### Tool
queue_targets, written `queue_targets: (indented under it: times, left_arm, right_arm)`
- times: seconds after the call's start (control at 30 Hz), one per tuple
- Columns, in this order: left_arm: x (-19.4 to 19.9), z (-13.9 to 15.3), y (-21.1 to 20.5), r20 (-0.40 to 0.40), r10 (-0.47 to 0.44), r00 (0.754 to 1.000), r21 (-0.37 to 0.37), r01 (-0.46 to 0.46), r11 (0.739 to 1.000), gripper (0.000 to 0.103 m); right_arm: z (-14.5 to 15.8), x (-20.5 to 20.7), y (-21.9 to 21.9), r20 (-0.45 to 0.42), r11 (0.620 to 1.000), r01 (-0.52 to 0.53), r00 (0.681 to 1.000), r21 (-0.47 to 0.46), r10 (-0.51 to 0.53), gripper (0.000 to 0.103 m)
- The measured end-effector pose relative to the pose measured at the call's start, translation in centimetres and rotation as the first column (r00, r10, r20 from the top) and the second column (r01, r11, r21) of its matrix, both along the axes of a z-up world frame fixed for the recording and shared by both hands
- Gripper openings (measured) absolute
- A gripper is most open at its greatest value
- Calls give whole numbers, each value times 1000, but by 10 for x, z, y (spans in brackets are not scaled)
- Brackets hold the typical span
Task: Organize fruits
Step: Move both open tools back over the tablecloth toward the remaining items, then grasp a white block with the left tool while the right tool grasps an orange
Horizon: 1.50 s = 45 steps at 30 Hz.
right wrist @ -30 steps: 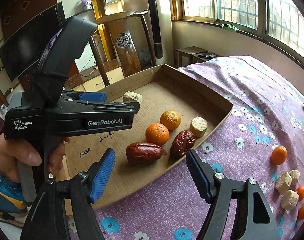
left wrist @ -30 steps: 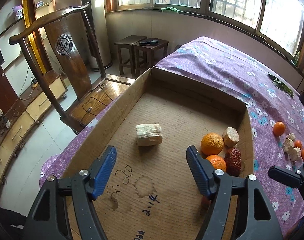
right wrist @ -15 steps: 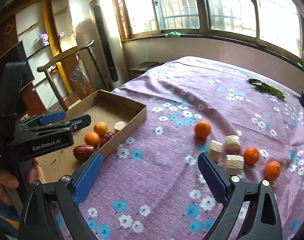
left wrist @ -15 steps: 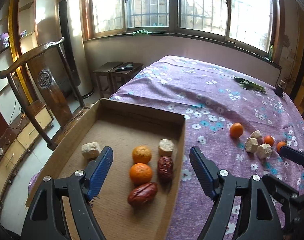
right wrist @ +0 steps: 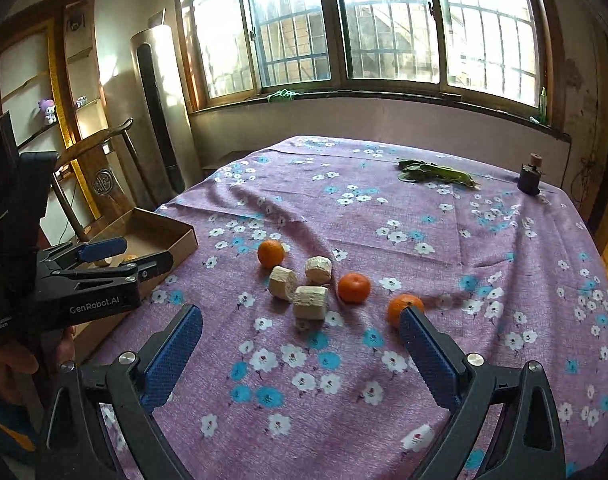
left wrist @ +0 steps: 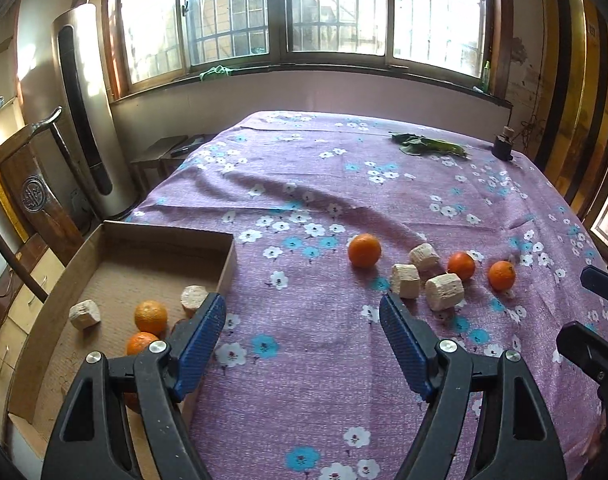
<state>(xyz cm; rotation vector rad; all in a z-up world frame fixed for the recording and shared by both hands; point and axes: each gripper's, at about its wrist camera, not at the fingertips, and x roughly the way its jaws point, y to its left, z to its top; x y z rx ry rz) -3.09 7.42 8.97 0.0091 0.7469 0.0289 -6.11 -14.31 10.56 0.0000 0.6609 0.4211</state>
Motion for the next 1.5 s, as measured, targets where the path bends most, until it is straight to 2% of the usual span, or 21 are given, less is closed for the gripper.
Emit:
queue_targets:
  times: [0.1,0.27,0.47,0.6,1.1,1.17,1.2,1.27,1.3,1.33,1.4,1.5]
  left_arm:
    - [5,-7,-13,-28,-30,999,-17,29,999,78]
    - [17,-19,-34,-67,-76,995,-18,75,997,78]
    - [35,-30,-43,-110,-85,990,-40,81,996,78]
    - [46,-36,-49,-129,-94,987,-49,89,995,78]
    - [97,-65,-63,-205,-93,974,-29,89,996,77]
    - [100,-71,-63,-222,-97,970,-34,92,995,60]
    - [100,-74,-63,-232,-114,966,-62,103,993,55]
    - [100,-76,-63,-238,-141,961,-99,121,988,38]
    - [99,-75,-66,-234,-154,960,-100,134,986,32]
    - [98,-74,-69,-231,-165,959,-93,147,985,22]
    - [96,-73,-72,-224,-157,962,-62,147,987,22]
    - [94,-72,-63,-223,-148,963,-90,131,987,22]
  right_arm:
    - [-5,-2,-23,0,999,36,999,35,-36,101]
    - [-20,8,-49,-61,992,94,994,85,-89,103]
    - [-28,16,-47,-76,994,73,995,85,-67,103]
    - [-37,24,-40,-97,998,66,993,25,-63,102]
    - [-49,31,-45,-126,997,33,992,65,-25,102]
    - [-49,30,-45,-114,997,23,993,67,-15,101]
    - [-48,30,-44,-107,998,18,994,68,-10,99]
    - [-48,30,-44,-101,998,19,995,61,-12,98]
    - [-48,31,-44,-104,998,21,994,55,-15,96]
    - [-49,33,-43,-115,999,19,993,49,-13,90]
    - [-53,39,-40,-142,999,13,990,30,-9,81]
    - [-58,50,-34,-166,1000,7,986,-4,-7,69]
